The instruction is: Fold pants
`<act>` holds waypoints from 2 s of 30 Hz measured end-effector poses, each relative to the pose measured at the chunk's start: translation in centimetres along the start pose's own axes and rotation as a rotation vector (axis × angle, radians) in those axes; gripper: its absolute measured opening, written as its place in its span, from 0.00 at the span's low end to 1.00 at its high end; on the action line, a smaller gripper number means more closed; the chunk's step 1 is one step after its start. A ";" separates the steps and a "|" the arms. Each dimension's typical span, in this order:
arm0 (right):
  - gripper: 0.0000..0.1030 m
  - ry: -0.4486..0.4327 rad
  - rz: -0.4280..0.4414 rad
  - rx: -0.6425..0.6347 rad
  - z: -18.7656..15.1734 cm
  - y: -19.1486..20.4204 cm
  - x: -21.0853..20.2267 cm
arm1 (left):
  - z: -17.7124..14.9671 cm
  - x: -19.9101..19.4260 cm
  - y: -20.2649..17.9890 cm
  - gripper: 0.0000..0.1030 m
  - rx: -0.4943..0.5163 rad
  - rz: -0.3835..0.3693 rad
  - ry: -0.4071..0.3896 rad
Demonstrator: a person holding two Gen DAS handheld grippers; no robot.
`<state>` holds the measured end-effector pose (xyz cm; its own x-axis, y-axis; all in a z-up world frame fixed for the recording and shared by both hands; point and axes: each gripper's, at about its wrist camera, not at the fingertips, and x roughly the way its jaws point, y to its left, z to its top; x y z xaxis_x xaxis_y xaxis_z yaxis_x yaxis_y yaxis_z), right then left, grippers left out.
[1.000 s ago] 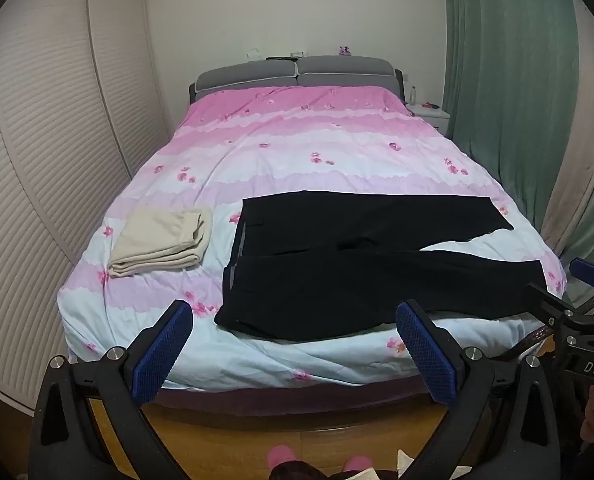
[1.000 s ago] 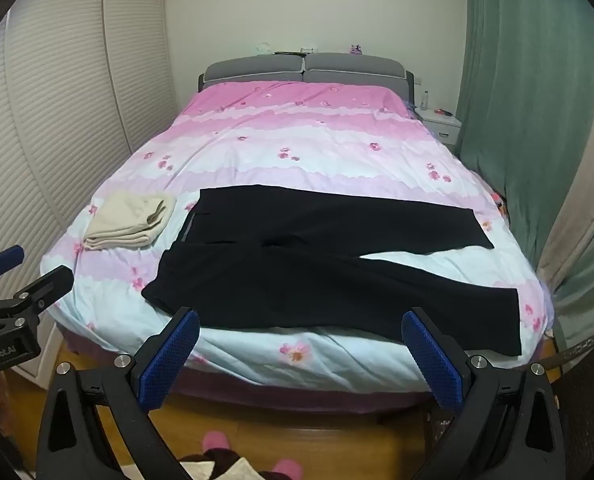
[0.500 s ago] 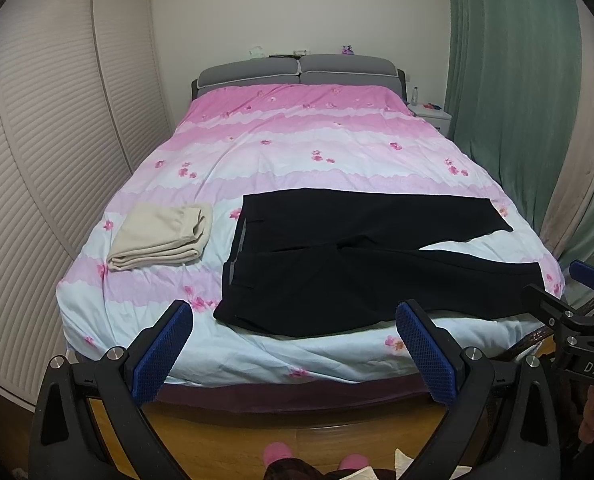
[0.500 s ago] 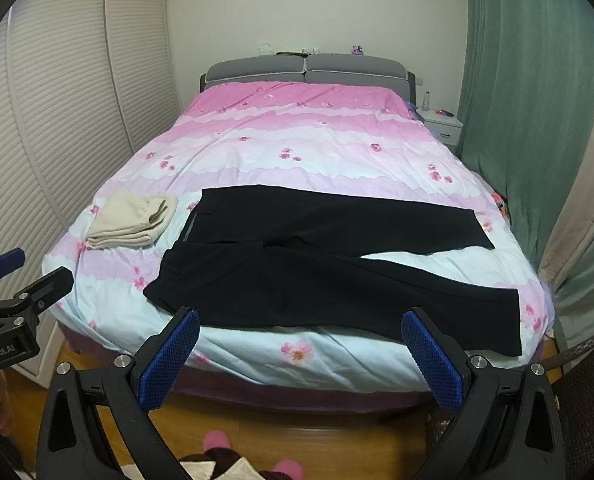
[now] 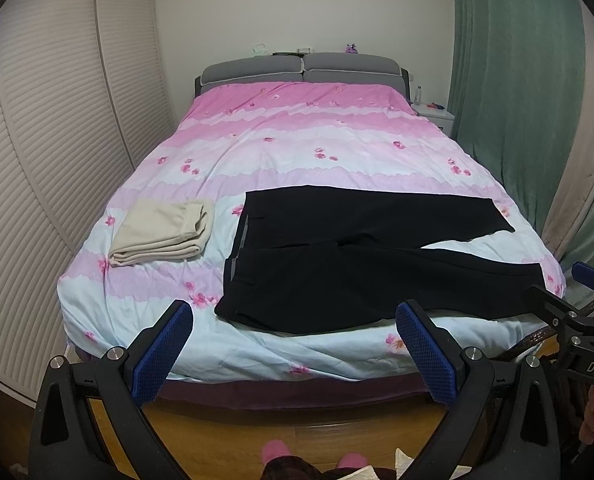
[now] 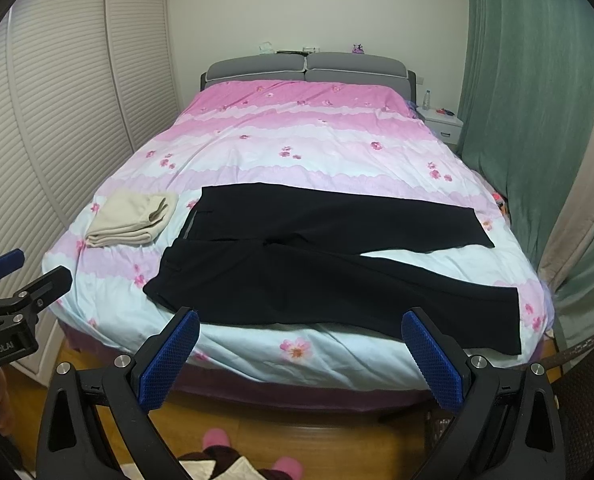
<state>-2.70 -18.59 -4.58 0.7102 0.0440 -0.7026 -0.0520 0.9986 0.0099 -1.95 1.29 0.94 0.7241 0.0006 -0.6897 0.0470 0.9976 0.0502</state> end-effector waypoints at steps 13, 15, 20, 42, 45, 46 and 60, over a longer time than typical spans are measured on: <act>0.99 0.005 0.002 -0.001 -0.2 0.1 0.1 | 0.1 0.0 -0.2 1.00 -0.007 0.014 0.009; 0.99 0.005 0.002 -0.001 -0.2 0.1 0.1 | 0.2 0.1 -0.2 1.00 -0.007 0.013 0.010; 0.99 0.005 0.003 -0.001 -0.2 0.0 0.1 | 0.2 0.2 0.0 1.00 -0.008 0.012 0.011; 0.99 0.032 0.019 -0.019 -0.2 -0.2 1.3 | -0.3 0.8 -0.4 1.00 -0.034 0.041 0.034; 0.99 0.045 0.020 -0.020 -0.2 -0.1 2.0 | -0.8 1.6 -0.3 1.00 -0.043 0.052 0.044; 0.99 0.052 0.022 -0.017 -0.4 -0.1 2.4 | -1.1 1.9 -0.1 1.00 -0.046 0.056 0.046; 0.99 0.206 0.037 0.089 -5.5 -1.8 13.4 | -4.6 14.0 4.9 1.00 -0.097 0.054 0.189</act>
<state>3.02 -19.92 -17.93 0.5497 0.0830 -0.8312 -0.0071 0.9955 0.0947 5.27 6.52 -11.82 0.5812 0.0582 -0.8117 -0.0616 0.9977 0.0274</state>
